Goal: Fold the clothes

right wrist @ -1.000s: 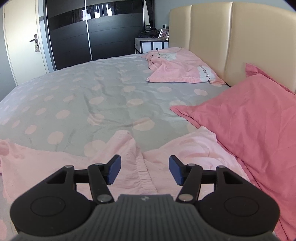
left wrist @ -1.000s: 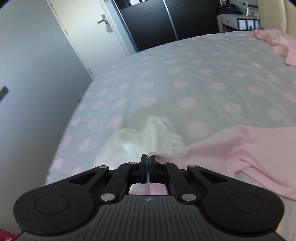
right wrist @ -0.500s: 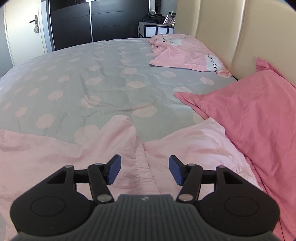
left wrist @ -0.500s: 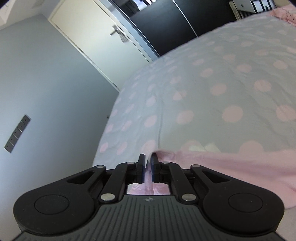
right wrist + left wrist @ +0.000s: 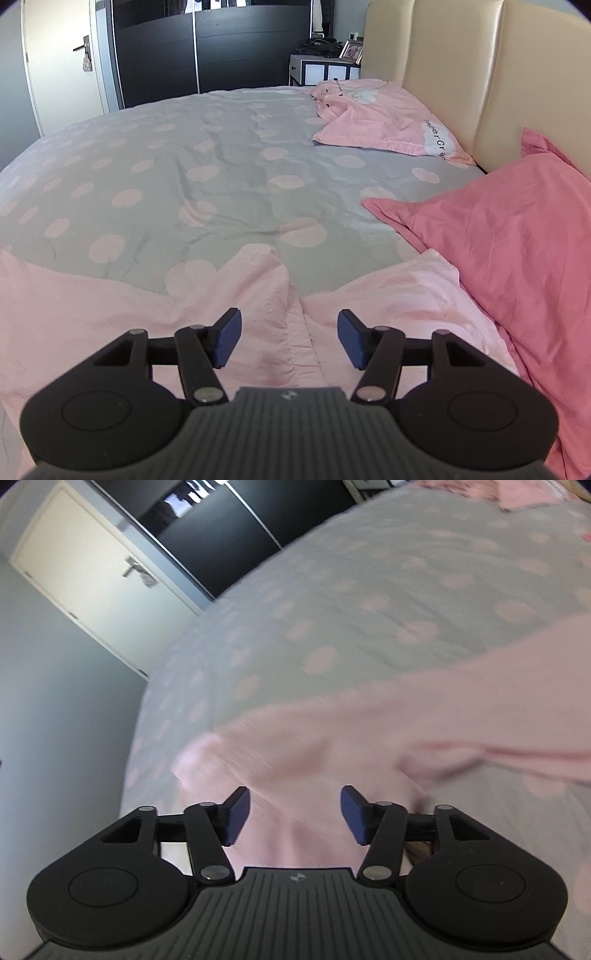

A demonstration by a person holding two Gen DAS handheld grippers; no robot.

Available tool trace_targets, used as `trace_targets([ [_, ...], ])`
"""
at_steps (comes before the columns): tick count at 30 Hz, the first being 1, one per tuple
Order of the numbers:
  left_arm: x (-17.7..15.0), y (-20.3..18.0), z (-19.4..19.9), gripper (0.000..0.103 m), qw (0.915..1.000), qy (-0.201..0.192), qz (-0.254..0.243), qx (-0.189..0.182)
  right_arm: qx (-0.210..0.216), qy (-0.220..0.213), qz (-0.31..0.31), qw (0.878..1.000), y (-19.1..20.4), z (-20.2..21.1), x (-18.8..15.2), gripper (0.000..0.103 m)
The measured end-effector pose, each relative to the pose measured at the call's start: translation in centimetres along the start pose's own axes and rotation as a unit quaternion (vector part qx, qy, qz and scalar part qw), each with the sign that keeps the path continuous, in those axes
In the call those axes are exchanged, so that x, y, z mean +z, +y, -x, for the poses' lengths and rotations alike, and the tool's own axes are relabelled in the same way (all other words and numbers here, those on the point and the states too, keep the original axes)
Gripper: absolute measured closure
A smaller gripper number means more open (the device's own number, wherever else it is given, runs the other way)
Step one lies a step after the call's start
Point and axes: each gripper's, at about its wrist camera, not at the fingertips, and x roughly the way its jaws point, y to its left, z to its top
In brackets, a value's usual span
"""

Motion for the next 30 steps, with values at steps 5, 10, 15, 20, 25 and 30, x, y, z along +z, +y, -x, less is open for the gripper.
trace_targets([
  [5, -2.4, -2.9, -2.7, 0.049, 0.9984, 0.041, -0.016, 0.036, -0.012, 0.001, -0.018, 1.0, -1.0, 0.7, 0.0, 0.037],
  [10, -3.6, -0.4, -2.3, 0.101, 0.997, 0.063, 0.032, 0.033, -0.025, 0.03, -0.062, 0.997, -2.7, 0.0, -0.8, 0.037],
  [15, -4.1, 3.4, 2.2, 0.102, 0.9959, 0.046, 0.013, 0.077, -0.013, 0.041, -0.099, 0.994, -3.4, 0.3, -1.2, 0.037],
  [20, -6.2, 6.3, 3.6, 0.102, 0.9913, 0.057, -0.006, 0.118, -0.009, 0.037, -0.098, 0.994, -3.2, 0.7, -1.0, 0.037],
  [25, -8.8, 6.2, 2.0, 0.099, 0.9899, 0.062, -0.008, 0.127, -0.008, 0.034, -0.11, 0.993, -3.5, 1.3, -1.0, 0.036],
  [30, -9.8, 5.1, 3.2, 0.07, 0.9935, 0.041, 0.0, 0.106, -0.003, 0.035, -0.106, 0.994, -3.7, 2.1, -1.3, 0.036],
])
